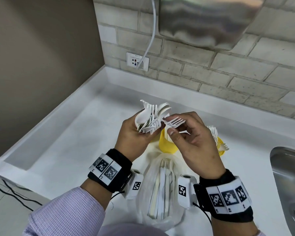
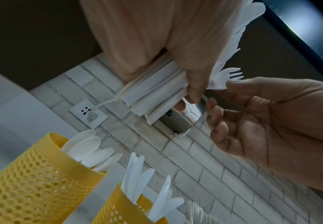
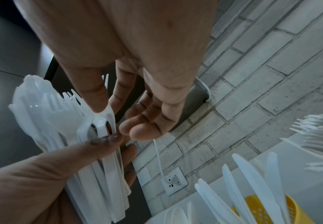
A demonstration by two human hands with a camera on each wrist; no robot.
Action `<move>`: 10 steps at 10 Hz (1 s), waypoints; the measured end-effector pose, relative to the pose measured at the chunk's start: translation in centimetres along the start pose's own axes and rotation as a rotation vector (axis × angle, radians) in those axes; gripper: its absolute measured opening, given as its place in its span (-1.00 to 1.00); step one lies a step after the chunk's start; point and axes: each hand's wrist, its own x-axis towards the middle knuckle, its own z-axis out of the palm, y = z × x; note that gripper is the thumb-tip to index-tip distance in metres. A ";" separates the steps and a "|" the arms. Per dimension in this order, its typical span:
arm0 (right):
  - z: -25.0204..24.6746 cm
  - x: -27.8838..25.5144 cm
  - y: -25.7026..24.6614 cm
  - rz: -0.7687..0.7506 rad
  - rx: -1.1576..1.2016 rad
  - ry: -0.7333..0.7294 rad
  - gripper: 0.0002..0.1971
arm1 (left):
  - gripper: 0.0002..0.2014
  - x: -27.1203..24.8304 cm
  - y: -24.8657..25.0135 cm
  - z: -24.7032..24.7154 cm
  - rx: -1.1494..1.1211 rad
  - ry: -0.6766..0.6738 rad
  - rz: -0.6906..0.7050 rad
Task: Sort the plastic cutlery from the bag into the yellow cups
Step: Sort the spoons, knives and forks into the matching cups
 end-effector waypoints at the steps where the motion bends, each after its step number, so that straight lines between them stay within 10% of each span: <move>1: -0.1 -0.1 -0.1 -0.004 0.002 -0.006 -0.74 | -0.53 -0.2 1.1 0.3 -0.026 0.057 -0.133; 5: -0.8 0.0 -0.7 0.001 0.060 0.016 -0.55 | -0.86 -0.2 0.2 -0.8 -0.081 0.061 -0.152; 10: -1.6 2.3 -1.6 -0.031 0.086 -0.033 -0.86 | -0.77 -0.5 1.0 -0.6 -0.023 -0.029 -0.202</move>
